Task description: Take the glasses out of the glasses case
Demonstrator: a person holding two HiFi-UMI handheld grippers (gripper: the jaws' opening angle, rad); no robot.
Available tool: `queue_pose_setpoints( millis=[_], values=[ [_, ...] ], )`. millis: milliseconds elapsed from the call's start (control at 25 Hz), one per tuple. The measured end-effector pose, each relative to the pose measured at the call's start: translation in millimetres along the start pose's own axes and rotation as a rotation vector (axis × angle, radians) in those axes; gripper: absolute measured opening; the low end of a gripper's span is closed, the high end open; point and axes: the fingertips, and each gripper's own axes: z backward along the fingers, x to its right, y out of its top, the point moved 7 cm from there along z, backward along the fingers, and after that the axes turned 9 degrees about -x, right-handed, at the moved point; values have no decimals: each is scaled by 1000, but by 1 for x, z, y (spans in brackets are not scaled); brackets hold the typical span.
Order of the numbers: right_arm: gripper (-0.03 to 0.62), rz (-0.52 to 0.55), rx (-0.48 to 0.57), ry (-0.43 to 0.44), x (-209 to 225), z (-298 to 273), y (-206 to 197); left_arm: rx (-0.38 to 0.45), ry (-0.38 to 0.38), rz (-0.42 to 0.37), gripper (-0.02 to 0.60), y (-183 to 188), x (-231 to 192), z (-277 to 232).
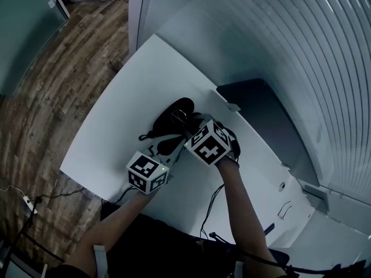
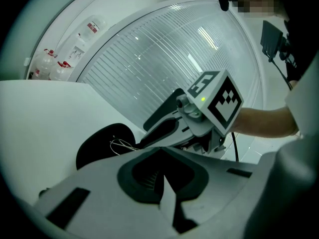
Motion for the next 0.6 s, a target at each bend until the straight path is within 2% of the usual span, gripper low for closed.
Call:
queue_pose_setpoints(
  millis=[600],
  values=[
    [91,65,-60,52,0,-15,1,-34,8,30,6,-7,-6,-5]
  ],
)
